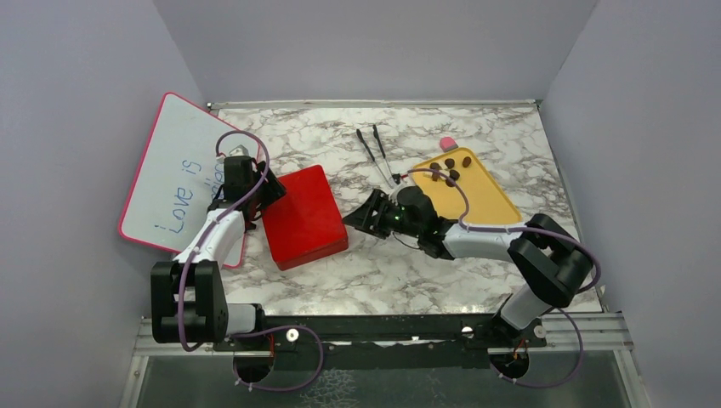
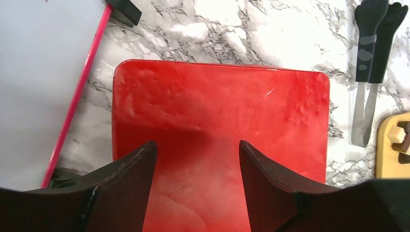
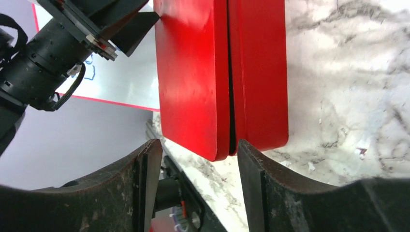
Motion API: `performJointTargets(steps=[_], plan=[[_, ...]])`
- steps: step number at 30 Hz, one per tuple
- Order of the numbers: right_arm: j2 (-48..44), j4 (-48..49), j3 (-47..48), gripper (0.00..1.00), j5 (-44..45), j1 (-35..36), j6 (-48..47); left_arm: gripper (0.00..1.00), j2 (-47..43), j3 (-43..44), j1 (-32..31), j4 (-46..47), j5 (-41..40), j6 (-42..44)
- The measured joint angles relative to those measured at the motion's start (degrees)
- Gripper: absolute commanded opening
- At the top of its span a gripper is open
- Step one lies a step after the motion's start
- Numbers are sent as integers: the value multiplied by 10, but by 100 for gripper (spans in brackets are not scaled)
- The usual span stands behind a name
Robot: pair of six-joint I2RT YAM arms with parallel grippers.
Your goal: Pack the chocolate
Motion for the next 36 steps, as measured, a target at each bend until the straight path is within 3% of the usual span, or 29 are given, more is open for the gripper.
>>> performJointTargets(steps=[6, 13, 21, 24, 31, 36], plan=[[-12, -71, 38, 66, 17, 0, -78, 68, 5, 0, 0, 11, 9, -14], [33, -176, 135, 65, 17, 2, -165, 69, 5, -1, 0, 18, 20, -34], [73, -210, 139, 40, 19, 5, -193, 68, 6, -17, 1, 54, 36, -62], [74, -200, 139, 37, 20, 5, -193, 68, 8, -19, 1, 62, 48, -73], [68, -206, 140, 36, 42, 10, -200, 85, 2, -18, 1, 54, 60, -92], [65, -245, 154, 36, 70, 13, -224, 91, -1, 15, 1, -16, 23, -78]])
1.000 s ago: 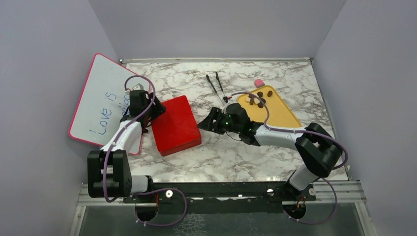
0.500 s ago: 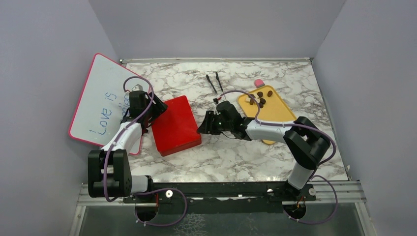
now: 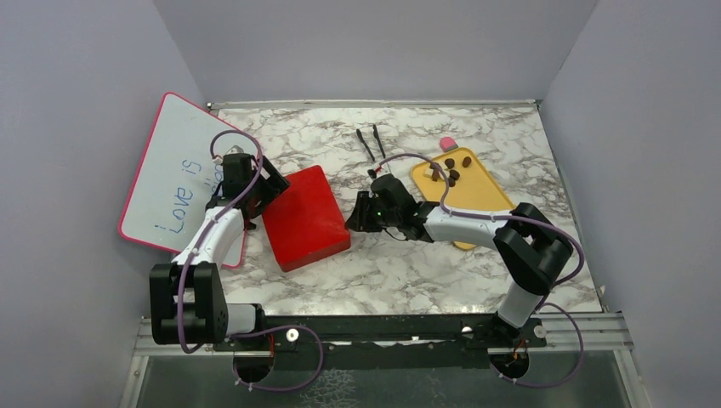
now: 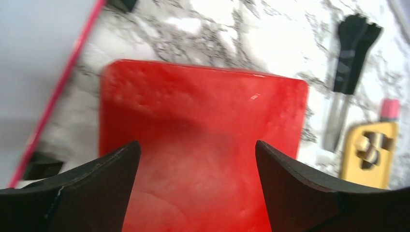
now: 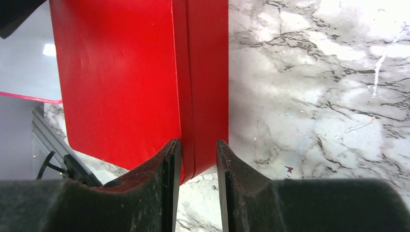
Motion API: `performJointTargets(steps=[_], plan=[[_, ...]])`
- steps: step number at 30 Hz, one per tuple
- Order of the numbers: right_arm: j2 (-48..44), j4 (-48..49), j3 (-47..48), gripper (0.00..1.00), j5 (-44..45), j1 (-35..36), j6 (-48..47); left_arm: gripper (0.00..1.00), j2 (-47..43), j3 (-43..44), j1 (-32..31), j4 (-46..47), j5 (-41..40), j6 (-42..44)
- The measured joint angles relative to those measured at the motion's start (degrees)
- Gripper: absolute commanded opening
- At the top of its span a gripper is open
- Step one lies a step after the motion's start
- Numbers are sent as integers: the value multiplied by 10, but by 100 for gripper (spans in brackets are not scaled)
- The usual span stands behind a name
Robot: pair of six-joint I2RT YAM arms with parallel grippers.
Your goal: Pack the chocolate
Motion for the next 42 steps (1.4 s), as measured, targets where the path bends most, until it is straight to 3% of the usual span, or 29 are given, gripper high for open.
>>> performJointTargets(steps=[3, 10, 28, 32, 36, 42], plan=[[-2, -14, 5, 35, 6, 0, -10, 87, -13, 7, 0, -38, -51, 12], [0, -8, 5, 33, -5, -1, -16, 57, -55, -12, 0, -64, -106, 37], [-18, 27, -31, 27, -8, -2, 3, 36, 69, 20, 15, -5, -66, 36], [-47, 31, -64, 27, -8, -2, 7, 36, 71, 9, 12, 23, -29, 31], [-70, 24, -91, 28, -7, -2, 7, 43, 66, 3, 10, 21, -1, 32], [-112, -61, -94, 39, 21, -2, -4, 63, 31, 7, 7, -33, 7, 44]])
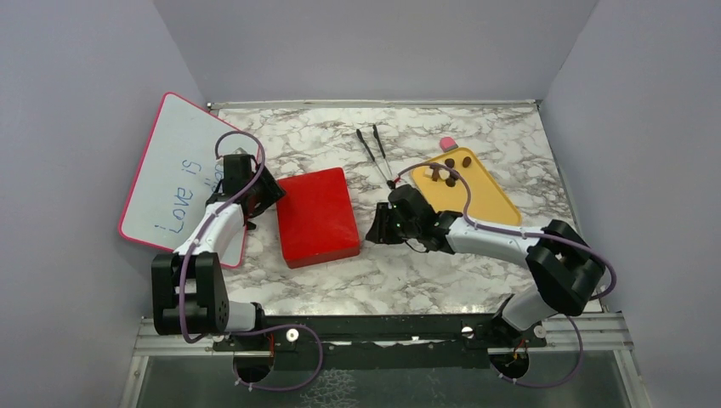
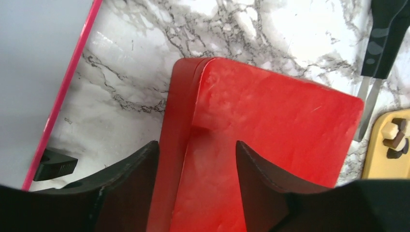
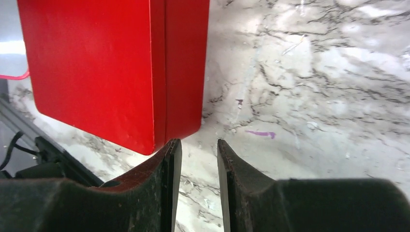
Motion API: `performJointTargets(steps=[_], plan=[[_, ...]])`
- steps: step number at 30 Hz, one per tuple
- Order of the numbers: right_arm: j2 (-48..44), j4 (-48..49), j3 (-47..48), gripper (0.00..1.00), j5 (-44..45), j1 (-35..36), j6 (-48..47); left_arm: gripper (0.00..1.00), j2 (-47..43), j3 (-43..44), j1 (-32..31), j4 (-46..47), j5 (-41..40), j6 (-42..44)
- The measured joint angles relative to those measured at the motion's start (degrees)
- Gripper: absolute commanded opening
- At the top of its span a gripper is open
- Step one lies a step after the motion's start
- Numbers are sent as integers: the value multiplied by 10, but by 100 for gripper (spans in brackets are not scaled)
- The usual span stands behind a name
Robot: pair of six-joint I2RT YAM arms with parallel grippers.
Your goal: Pack the chocolate
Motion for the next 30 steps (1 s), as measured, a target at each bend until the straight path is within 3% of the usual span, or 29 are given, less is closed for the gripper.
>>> performJointTargets(steps=[4, 6, 10, 14, 18, 30], plan=[[-16, -60, 32, 40, 21, 0, -19, 63, -3, 33, 0, -28, -8, 11], [-27, -72, 51, 36, 29, 0, -30, 56, -3, 53, 0, -33, -13, 17], [-36, -74, 92, 18, 37, 0, -67, 36, -2, 70, 0, -29, -9, 25], [-24, -76, 142, 1, 50, 0, -106, 25, 12, 71, 0, -10, 23, 32], [22, -75, 209, 1, 58, 0, -135, 20, 41, 71, 0, 2, 47, 38], [168, -91, 383, 1, 105, 3, -206, 18, 127, 118, 0, 9, 72, 69]])
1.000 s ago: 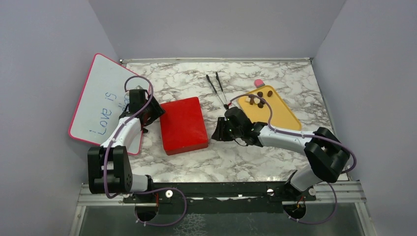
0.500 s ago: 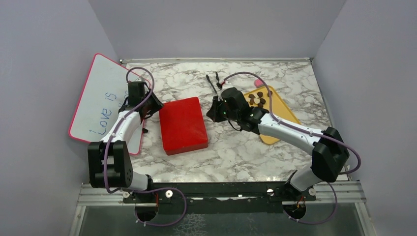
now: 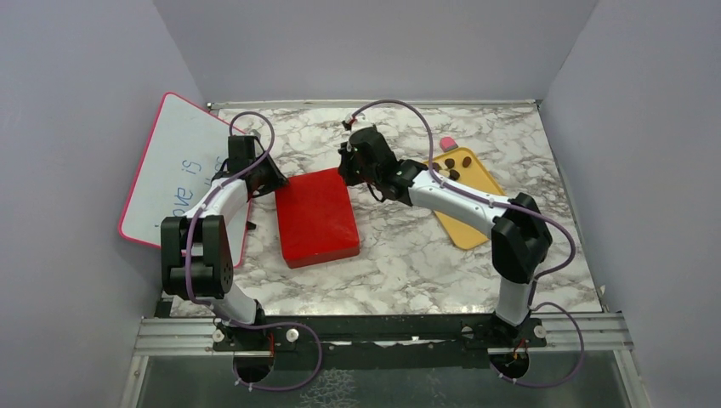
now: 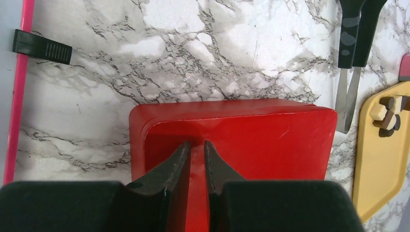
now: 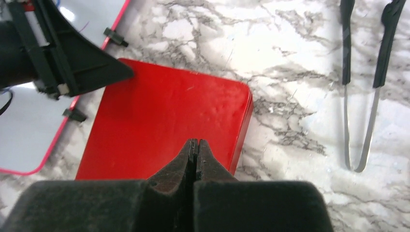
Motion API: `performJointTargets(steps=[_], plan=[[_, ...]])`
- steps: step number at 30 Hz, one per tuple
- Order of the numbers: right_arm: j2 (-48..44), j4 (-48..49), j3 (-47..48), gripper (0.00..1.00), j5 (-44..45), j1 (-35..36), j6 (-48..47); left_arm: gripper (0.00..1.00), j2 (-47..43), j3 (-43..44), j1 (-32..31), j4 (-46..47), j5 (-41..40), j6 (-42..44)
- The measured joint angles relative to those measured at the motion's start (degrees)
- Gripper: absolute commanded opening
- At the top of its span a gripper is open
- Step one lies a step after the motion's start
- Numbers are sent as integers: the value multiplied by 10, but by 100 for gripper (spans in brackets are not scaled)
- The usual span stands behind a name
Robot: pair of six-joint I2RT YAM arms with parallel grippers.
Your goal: Pack the chocolate
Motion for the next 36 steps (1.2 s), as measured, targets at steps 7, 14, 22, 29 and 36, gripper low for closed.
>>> performJointTargets(steps=[7, 14, 22, 29, 36], plan=[[89, -38, 103, 1, 57, 8, -48, 18, 9, 2, 0, 11, 22, 2], [148, -46, 159, 1, 97, 13, -83, 18, 11, 2, 0, 14, 31, 2], [254, -65, 233, 1, 142, 13, -89, 19, 12, 3, 0, 15, 36, 0], [241, -73, 221, 1, 151, 16, -106, 28, 12, 13, 0, -1, 47, -5], [197, -81, 205, 1, 141, 16, -122, 35, 1, 73, 0, -31, 31, -21]])
